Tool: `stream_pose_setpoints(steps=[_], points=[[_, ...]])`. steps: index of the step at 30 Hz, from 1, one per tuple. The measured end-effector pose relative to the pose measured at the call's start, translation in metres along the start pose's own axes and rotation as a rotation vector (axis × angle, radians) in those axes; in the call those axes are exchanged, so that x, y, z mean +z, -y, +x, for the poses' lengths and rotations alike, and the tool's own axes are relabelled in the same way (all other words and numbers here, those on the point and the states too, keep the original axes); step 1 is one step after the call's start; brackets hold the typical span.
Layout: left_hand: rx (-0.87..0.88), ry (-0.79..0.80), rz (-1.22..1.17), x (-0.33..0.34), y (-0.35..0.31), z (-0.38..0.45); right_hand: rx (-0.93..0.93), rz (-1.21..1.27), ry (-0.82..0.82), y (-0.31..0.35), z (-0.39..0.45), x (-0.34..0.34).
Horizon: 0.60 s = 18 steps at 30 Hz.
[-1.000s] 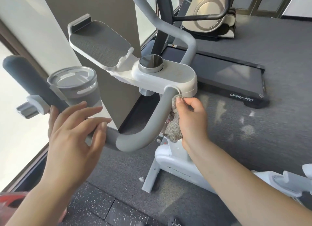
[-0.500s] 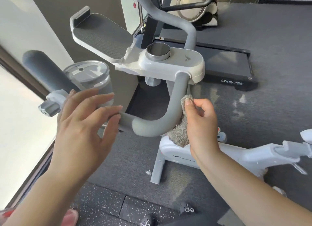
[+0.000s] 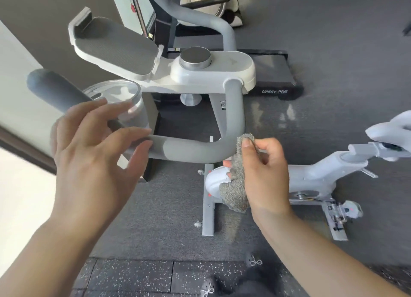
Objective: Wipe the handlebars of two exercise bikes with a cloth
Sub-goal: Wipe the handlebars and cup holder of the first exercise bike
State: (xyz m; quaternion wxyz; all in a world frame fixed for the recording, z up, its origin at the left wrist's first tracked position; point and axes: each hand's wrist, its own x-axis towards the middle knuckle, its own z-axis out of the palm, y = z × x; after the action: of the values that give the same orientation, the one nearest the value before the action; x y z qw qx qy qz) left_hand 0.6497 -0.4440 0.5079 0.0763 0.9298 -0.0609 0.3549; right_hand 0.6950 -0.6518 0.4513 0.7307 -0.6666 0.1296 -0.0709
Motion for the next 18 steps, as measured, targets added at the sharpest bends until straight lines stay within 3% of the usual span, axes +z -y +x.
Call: stream_pose_setpoints(steps=[6, 15, 18], points=[[-0.052, -0.018, -0.063, 0.0, 0.011, 0.003, 0.053, 0.018, 0.005, 0.005, -0.01, 0.005], [-0.085, -0.02, 0.021, -0.001, 0.017, 0.0, 0.072, -0.016, 0.139, -0.001, -0.023, 0.002], [-0.087, -0.021, 0.04, -0.004, 0.016, -0.001, 0.059, -0.04, 0.106, -0.012, -0.026, 0.01]])
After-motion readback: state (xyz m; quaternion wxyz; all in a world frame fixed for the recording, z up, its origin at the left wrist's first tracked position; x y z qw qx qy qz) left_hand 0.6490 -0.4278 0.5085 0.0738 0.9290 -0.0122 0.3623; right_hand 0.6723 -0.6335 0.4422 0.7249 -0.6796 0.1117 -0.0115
